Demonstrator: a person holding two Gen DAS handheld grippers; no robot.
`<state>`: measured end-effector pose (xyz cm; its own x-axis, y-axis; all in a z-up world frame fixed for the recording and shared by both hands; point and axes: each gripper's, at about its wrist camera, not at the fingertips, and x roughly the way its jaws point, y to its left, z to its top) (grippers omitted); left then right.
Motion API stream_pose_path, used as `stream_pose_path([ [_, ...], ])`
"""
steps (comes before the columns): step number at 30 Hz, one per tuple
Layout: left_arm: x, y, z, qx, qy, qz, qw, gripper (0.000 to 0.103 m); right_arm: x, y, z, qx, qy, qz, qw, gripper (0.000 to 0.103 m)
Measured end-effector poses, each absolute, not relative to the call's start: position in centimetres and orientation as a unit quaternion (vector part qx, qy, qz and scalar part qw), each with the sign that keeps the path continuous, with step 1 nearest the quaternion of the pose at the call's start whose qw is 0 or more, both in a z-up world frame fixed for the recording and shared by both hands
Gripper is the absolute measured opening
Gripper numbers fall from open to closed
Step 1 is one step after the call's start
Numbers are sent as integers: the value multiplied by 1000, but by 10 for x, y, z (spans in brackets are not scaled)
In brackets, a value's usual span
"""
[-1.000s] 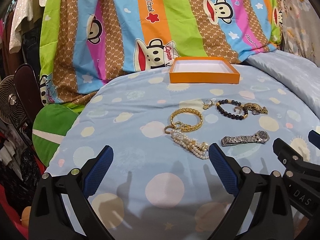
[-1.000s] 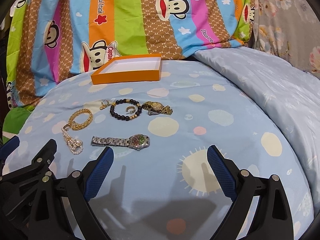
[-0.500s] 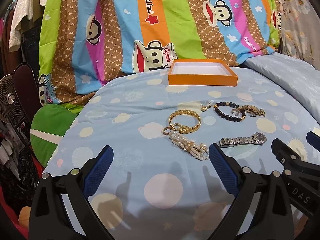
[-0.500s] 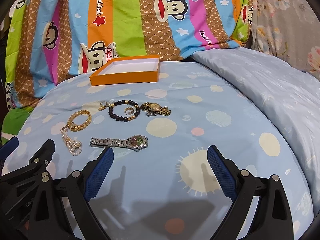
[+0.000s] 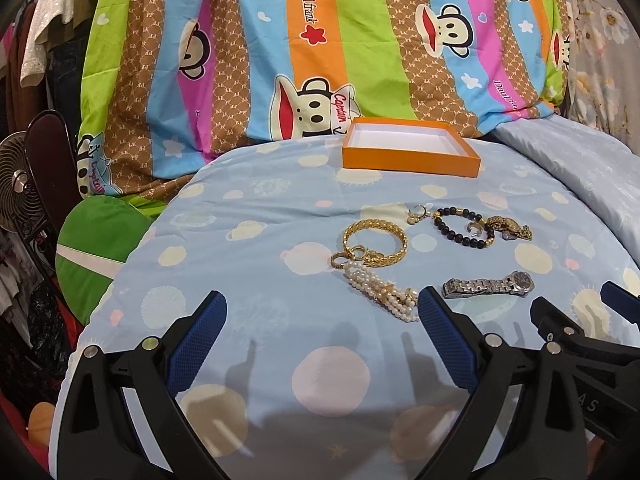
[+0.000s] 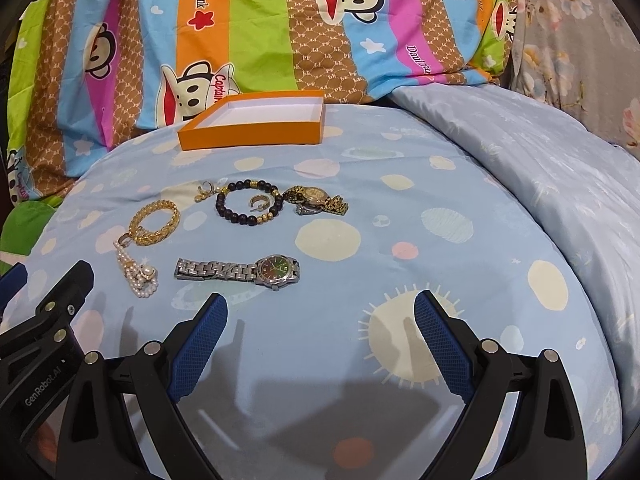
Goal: Organize jewelry
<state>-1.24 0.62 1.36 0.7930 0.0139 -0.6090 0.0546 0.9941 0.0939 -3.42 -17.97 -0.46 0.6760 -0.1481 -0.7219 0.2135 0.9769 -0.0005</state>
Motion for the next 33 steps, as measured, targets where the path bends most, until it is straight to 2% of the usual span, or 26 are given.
stream_pose_path([
  [12,1,17,5,21,359,-18,933,94,-23,-187,9,49,375,-49,925,90],
  [21,4,22,1,6,377,-17,926,94,44,-212,3,24,399,-15,916,71],
  [25,4,21,1,11,375,-20,927,94,68,-223,-7,35,414,4,910,57],
  [30,2,18,2,18,371,-18,928,94,86,-231,-14,49,429,28,902,51],
  [33,4,20,2,14,375,-17,927,94,92,-229,-18,49,438,41,897,44],
])
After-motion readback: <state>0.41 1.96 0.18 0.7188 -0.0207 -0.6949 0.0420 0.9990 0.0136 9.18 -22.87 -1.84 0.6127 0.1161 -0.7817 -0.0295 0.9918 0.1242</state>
